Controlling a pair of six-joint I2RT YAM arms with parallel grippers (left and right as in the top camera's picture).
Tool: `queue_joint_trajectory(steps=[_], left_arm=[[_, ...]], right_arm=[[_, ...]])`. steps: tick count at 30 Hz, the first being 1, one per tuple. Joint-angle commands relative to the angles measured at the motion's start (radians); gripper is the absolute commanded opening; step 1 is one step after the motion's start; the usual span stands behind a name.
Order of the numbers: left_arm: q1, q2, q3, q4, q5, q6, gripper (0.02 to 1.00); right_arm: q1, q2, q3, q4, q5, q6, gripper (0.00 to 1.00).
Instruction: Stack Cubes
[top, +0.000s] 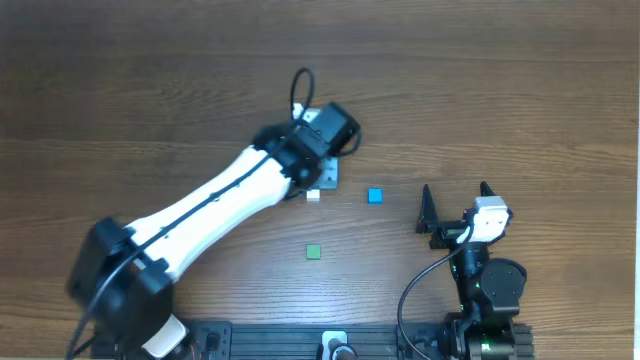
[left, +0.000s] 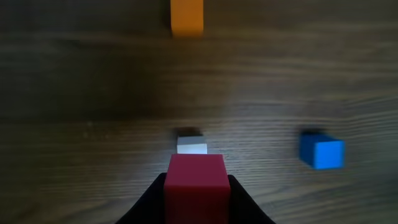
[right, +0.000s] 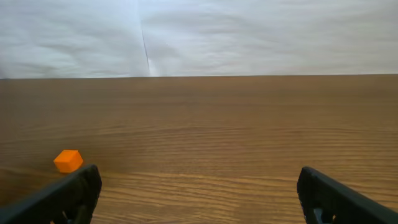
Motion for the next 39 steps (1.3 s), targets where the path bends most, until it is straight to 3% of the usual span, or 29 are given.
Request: queue_joint_trajectory(steps=[1, 39], left_arm=[[-0.019, 0.093, 0.008, -0.006, 0.009, -0.072, 0.141], [-0.021, 0.187, 0.000, -0.004, 0.037, -0.121, 0.134]], right_arm=[[0.006, -0.006, -0.009, 0.002, 0.010, -0.005, 0.993], [0.006, -0.006, -0.009, 0.002, 0.010, -0.005, 0.993]])
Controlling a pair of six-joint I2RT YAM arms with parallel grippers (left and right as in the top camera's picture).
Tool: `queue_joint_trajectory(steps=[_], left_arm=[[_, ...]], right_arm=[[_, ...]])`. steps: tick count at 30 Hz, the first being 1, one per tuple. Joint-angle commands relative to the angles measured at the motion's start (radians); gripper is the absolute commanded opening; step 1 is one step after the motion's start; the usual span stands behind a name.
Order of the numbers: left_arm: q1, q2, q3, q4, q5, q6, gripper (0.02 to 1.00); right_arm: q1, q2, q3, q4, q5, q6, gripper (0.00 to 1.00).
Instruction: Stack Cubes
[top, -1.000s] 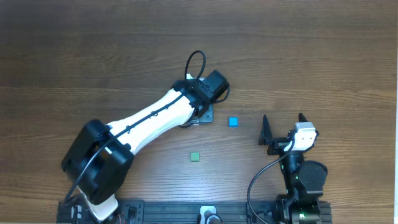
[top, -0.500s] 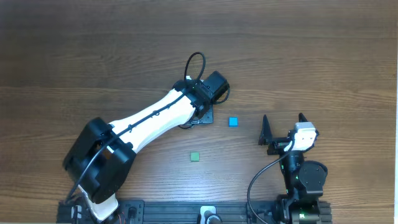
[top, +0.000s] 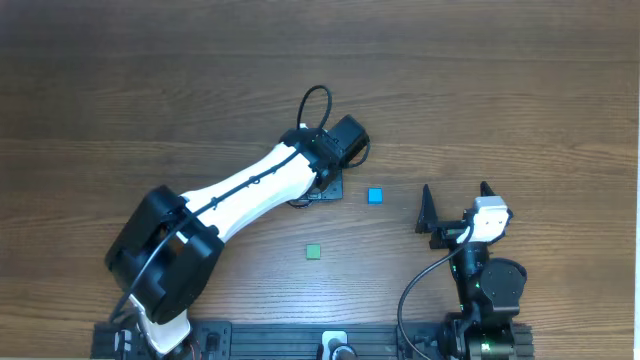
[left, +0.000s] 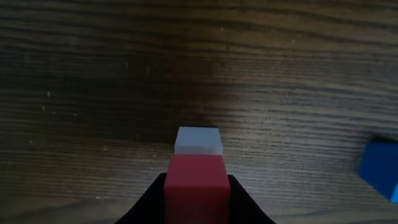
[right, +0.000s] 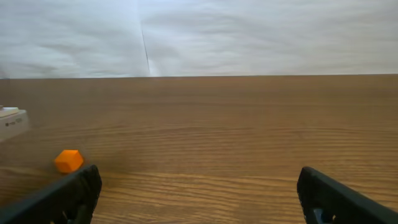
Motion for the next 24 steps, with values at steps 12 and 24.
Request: queue_joint_trajectory(steps=[12, 24], left_arm=[[-0.003, 0.035, 0.000, 0.005, 0.006, -0.018, 0.137], [-0.003, 0.040, 0.000, 0.005, 0.005, -0.034, 0.255]], right_arm=[[0.006, -0.006, -0.009, 0.002, 0.010, -0.005, 0.993], [0.006, -0.006, -0.009, 0.002, 0.010, -0.005, 0.993]])
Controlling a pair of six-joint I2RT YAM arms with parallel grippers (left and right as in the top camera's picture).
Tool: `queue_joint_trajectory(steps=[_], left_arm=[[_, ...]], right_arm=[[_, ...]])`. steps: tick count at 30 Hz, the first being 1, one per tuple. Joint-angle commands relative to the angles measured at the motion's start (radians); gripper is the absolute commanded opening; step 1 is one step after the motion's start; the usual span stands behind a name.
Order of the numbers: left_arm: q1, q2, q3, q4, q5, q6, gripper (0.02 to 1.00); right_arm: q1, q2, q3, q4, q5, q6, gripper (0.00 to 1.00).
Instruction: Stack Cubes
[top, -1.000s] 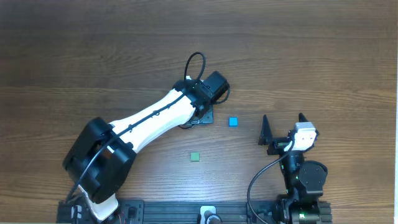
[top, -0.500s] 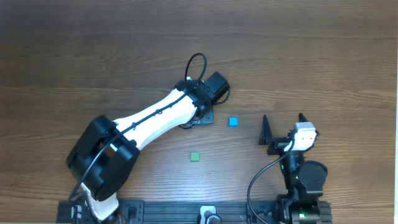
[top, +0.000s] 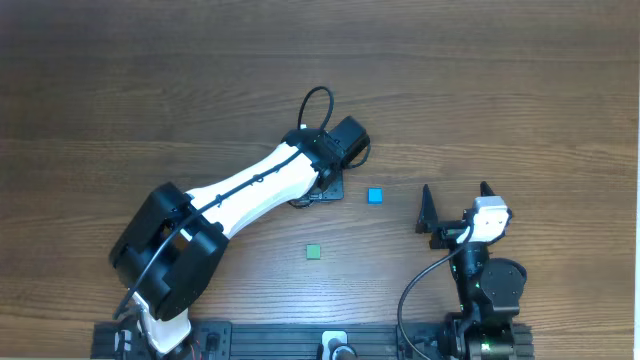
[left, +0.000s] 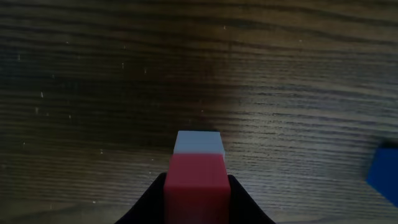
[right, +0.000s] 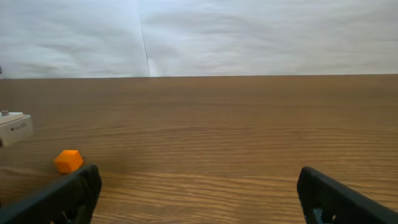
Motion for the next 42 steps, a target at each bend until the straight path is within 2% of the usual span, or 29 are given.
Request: queue_joint_trajectory(steps=[1, 6, 11, 14, 17, 20, 27, 31, 42], left_arm=[[-0.003, 0.022, 0.000, -0.001, 0.005, -0.027, 0.292], [-0.003, 0.022, 0.000, -0.001, 0.005, -0.026, 0.489], [-0.003, 0.022, 0.000, -0.001, 0.005, -0.026, 0.610], [-0.003, 0.010, 0.001, 0.000, -0.005, -0.027, 0.744], [0.003, -0.022, 0.023, -0.001, -0.040, -0.030, 0.787], [0.024, -0.025, 0.093, -0.011, -0.074, -0.019, 0.812], [0.132, 0.109, 0.342, -0.017, -0.051, 0.089, 0.816], [0.171, 0.188, 0.354, 0.000, -0.027, 0.107, 0.798], [0.171, 0.282, 0.354, 0.051, -0.006, 0.136, 0.759]], right_arm=[[0.006, -0.006, -0.009, 0.002, 0.010, -0.005, 0.991], [0.006, -0.006, -0.009, 0.002, 0.010, -0.005, 0.993], [0.006, -0.006, -0.009, 0.002, 0.010, -0.005, 0.991], [0.006, -0.006, -0.009, 0.003, 0.010, -0.005, 0.993], [0.006, -0.006, -0.009, 0.002, 0.010, -0.005, 0.991], [0.006, -0.006, -0.009, 0.003, 0.010, -0.005, 0.993], [0.006, -0.006, -0.009, 0.002, 0.010, -0.005, 0.993], [0.006, -0.006, -0.009, 0.002, 0.010, -0.005, 0.993], [0.006, -0.006, -0.009, 0.003, 0.010, -0.005, 0.993]])
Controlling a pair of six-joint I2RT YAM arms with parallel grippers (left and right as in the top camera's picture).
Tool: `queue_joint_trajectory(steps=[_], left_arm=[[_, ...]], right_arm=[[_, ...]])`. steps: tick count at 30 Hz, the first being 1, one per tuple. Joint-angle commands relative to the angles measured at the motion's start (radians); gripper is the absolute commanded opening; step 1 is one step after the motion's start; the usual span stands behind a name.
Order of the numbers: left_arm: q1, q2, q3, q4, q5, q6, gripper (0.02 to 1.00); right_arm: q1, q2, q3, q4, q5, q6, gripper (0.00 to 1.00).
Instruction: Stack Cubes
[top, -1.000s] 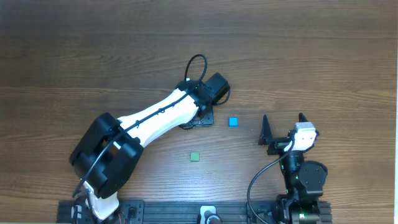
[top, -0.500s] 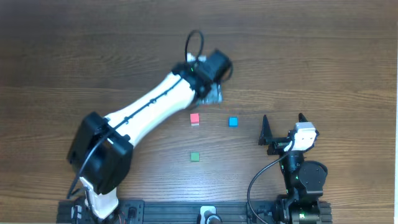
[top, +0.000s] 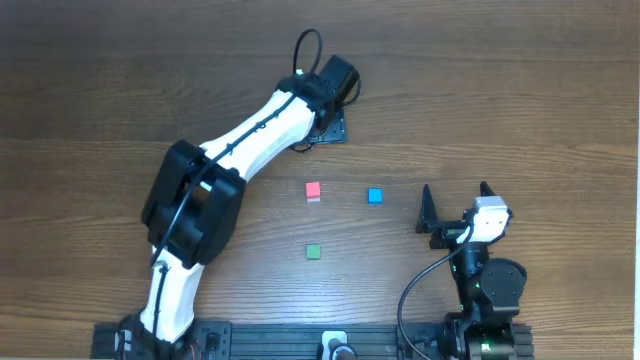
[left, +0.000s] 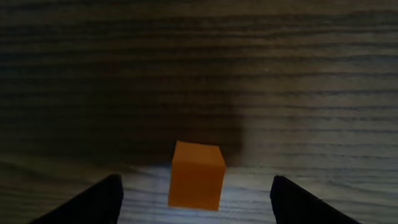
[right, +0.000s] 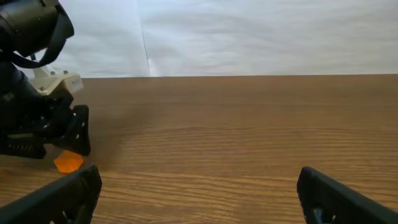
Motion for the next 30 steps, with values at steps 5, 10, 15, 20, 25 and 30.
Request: queue_joint_trajectory(steps=[5, 10, 15, 20, 25, 30], left_arm=[[0.002, 0.040, 0.004, 0.011, 0.019, 0.027, 0.717], [0.001, 0.054, 0.004, 0.011, 0.022, 0.027, 0.623], [0.000, 0.058, 0.004, 0.011, 0.022, 0.027, 0.492], [0.000, 0.067, 0.004, 0.010, 0.022, 0.031, 0.375], [0.000, 0.068, 0.004, 0.011, 0.022, 0.031, 0.297], [0.000, 0.065, 0.004, 0.007, 0.023, 0.030, 0.169]], right_arm=[[0.005, -0.006, -0.009, 0.002, 0.010, -0.005, 0.991], [0.005, -0.006, -0.009, 0.003, 0.010, -0.005, 0.993], [0.005, -0.006, -0.009, 0.003, 0.010, -0.005, 0.991], [0.005, -0.006, -0.009, 0.002, 0.010, -0.005, 0.993], [0.005, -0.006, -0.009, 0.002, 0.010, -0.005, 0.993], [0.005, -0.006, -0.009, 0.002, 0.010, -0.005, 0.991]])
